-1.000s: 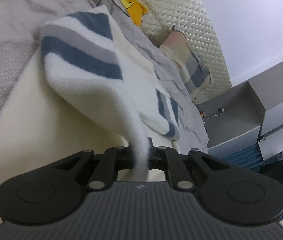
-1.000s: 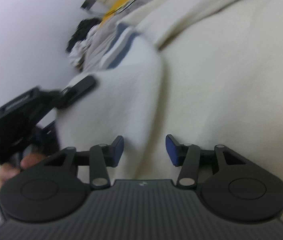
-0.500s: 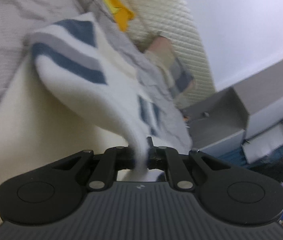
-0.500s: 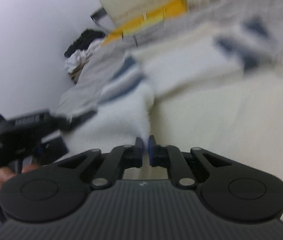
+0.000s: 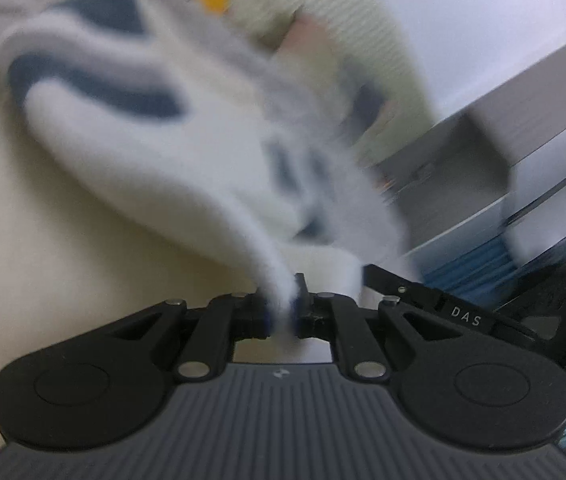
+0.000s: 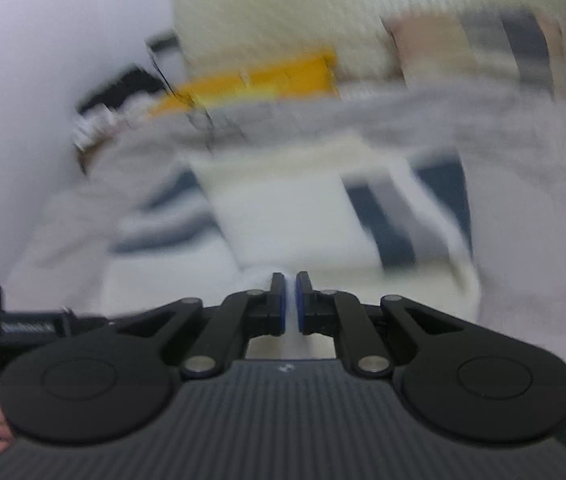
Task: Fold large clothes
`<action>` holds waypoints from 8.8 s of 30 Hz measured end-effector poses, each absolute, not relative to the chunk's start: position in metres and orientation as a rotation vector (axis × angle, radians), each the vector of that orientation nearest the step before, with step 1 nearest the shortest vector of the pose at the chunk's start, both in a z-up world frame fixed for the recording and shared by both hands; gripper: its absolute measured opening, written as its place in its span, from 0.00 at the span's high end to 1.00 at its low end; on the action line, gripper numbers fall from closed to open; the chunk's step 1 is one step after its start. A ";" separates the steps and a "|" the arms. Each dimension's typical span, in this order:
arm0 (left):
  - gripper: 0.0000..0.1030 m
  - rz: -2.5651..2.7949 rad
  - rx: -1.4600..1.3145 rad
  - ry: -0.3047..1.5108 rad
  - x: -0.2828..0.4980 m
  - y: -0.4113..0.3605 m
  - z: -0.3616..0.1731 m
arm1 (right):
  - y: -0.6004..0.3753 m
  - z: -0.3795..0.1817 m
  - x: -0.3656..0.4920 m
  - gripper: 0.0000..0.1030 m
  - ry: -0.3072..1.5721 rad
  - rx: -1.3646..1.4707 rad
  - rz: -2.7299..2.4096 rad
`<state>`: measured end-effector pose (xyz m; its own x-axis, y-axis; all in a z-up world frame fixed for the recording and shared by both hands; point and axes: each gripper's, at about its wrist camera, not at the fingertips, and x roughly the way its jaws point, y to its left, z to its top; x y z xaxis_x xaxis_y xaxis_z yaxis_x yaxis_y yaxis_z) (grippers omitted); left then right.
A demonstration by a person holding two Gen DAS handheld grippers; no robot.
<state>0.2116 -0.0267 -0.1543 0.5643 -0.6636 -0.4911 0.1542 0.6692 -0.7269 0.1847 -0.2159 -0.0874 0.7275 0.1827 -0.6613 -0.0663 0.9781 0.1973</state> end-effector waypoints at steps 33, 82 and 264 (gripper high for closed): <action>0.36 0.049 -0.734 1.011 0.135 0.111 -0.161 | -0.282 -0.171 0.105 0.26 0.818 1.009 -0.010; 0.45 -0.002 -0.553 0.852 0.117 0.085 -0.118 | -0.279 -0.156 0.042 0.70 0.774 1.150 -0.103; 0.38 0.083 -0.681 1.003 0.126 0.106 -0.148 | -0.297 -0.167 0.072 0.29 0.948 0.893 -0.145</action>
<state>0.1260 0.1057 -0.1479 0.5527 -0.2378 -0.7988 -0.3652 0.7924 -0.4886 0.0720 -0.2969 -0.1670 0.6026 0.2595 -0.7547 0.4728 0.6458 0.5995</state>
